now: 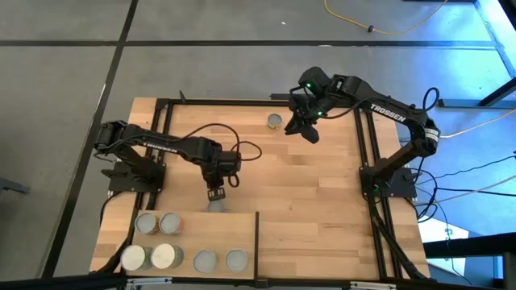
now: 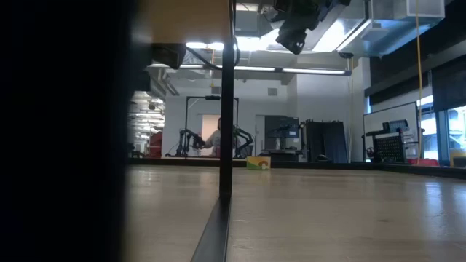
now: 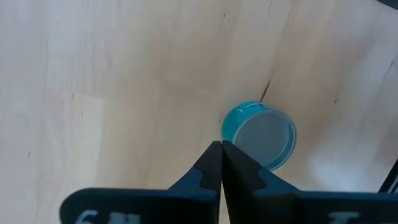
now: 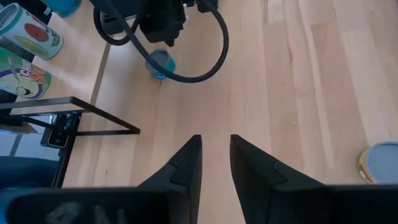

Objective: Pick and place cans onto a shelf
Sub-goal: Put the blue tuna can on the shelf

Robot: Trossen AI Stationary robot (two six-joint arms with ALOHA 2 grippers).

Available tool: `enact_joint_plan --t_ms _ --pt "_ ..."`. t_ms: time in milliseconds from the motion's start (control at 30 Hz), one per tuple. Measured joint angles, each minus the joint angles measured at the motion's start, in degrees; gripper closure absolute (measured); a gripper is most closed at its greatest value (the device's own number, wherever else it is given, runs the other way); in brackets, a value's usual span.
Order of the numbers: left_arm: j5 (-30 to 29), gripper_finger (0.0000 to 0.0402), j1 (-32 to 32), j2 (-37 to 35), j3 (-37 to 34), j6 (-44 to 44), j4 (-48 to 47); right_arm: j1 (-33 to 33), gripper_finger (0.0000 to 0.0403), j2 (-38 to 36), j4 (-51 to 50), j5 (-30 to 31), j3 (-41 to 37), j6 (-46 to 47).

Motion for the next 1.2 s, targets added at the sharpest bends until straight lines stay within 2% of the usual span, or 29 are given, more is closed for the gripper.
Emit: enact_joint_plan --t_ms 133,267,533,867,1200 --pt "1.81 0.0399 -0.65 0.0 0.0 -0.75 0.0 0.0 0.0318 0.0 -0.48 0.0 0.0 0.01" --pt "-3.33 0.0391 -0.53 0.0 0.0 -4.09 -0.1 0.0 0.0318 0.02 -0.46 0.0 0.0 0.02" --pt "-3.19 0.0359 -0.53 1.05 -0.13 -5.71 -1.82 0.0 0.0318 0.0 -0.42 0.01 0.0 0.13" --pt "0.8 0.0348 -0.56 6.39 -0.07 -5.81 -3.34 0.75 0.0318 0.02 -0.01 0.07 0.0 0.24" --pt "2.77 0.0349 -0.55 8.03 -0.04 -4.44 -2.87 1.68 0.0318 0.02 -0.35 0.14 0.0 0.24"
